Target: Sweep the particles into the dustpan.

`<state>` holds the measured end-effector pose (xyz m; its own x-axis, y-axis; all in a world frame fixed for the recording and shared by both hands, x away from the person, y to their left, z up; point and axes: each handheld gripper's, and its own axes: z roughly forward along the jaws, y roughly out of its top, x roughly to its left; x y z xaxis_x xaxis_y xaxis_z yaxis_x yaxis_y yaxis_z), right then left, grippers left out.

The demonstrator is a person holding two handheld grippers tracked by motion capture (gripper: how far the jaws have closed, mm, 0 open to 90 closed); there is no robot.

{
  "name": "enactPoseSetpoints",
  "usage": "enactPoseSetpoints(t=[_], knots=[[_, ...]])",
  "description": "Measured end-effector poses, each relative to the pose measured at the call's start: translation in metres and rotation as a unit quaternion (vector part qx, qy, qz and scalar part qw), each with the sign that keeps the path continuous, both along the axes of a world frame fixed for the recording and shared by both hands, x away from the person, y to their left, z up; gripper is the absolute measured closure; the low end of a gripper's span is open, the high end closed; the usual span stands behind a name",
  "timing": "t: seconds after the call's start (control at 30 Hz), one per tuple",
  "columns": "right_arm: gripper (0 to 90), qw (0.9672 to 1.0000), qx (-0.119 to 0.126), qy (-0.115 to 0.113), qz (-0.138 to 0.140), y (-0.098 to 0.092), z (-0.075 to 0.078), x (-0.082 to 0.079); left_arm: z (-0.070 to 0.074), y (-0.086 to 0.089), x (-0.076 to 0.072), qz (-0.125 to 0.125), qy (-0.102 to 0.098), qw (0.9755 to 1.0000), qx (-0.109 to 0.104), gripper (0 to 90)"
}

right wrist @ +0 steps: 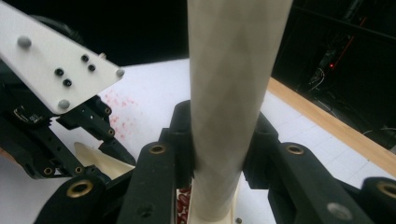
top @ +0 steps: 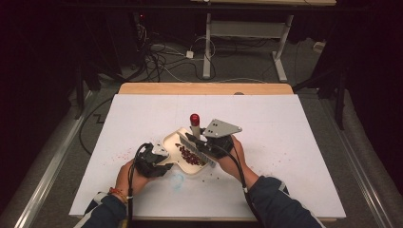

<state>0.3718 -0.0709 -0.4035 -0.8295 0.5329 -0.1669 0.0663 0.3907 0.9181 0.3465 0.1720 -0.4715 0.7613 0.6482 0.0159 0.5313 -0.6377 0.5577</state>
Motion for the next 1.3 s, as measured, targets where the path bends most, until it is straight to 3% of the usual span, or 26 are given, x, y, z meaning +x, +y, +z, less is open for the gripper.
enactPoseSetpoints(t=[0.1, 0.3, 0.43, 0.67, 0.7, 0.83, 0.9, 0.93, 0.97, 1.0, 1.03, 1.07, 1.2, 1.23, 1.3], knots=[[70.5, 0.9998, 0.016, -0.007, -0.008, -0.014, 0.009, -0.001, 0.0, 0.008, -0.002, 0.002, 0.002, 1.0, -0.001, 63.4], [70.5, 0.9996, 0.024, -0.008, -0.014, -0.036, 0.022, -0.006, 0.001, 0.024, -0.008, 0.005, 0.002, 1.0, 0.002, 63.5], [70.5, 0.9992, 0.035, 0.014, 0.015, -0.066, 0.031, -0.017, 0.002, 0.036, -0.016, 0.009, 0.004, 0.9999, 0.005, 63.5], [70.5, 0.9983, 0.027, 0.027, 0.043, -0.082, 0.033, -0.043, -0.001, 0.059, -0.041, 0.022, 0.007, 0.9997, 0.007, 63.5], [70.5, 0.9967, 0.032, 0.04, 0.063, -0.084, 0.033, -0.05, -0.001, 0.061, -0.045, 0.023, 0.008, 0.9997, 0.008, 63.4], [70.5, 0.9938, 0.031, 0.056, 0.091, -0.083, 0.03, -0.06, -0.004, 0.069, -0.054, 0.03, 0.01, 0.9995, 0.007, 63.5], [70.5, 0.9908, 0.038, 0.066, 0.113, -0.081, 0.026, -0.067, -0.006, 0.071, -0.057, 0.032, 0.011, 0.9994, 0.009, 63.5], [70.5, 0.986, 0.042, 0.083, 0.139, -0.079, 0.021, -0.072, -0.007, 0.072, -0.058, 0.035, 0.011, 0.9993, 0.008, 63.5], [70.5, 0.986, 0.042, 0.083, 0.139, -0.079, 0.021, -0.072, -0.007, 0.072, -0.058, 0.035, 0.011, 0.9993, 0.008, 63.5], [70.5, 0.9837, 0.045, 0.088, 0.151, -0.077, 0.018, -0.075, -0.008, 0.073, -0.058, 0.035, 0.011, 0.9993, 0.008, 63.5], [70.5, 0.9783, 0.037, 0.095, 0.181, -0.072, 0.013, -0.078, -0.008, 0.073, -0.058, 0.035, 0.012, 0.9993, 0.009, 63.4], [70.5, 0.9764, 0.034, 0.098, 0.19, -0.069, 0.01, -0.08, -0.008, 0.073, -0.058, 0.035, 0.012, 0.9993, 0.009, 63.4], [70.5, 0.9744, 0.011, 0.108, 0.197, -0.062, 0.002, -0.078, -0.009, 0.072, -0.057, 0.034, 0.012, 0.9993, 0.01, 63.4], [70.4, 0.9744, -0.004, 0.116, 0.192, -0.06, -0.002, -0.075, -0.009, 0.072, -0.058, 0.034, 0.011, 0.9993, 0.011, 63.4], [70.5, 0.976, -0.003, 0.113, 0.186, -0.061, -0.004, -0.074, -0.009, 0.072, -0.058, 0.034, 0.009, 0.9993, 0.011, 63.4]])
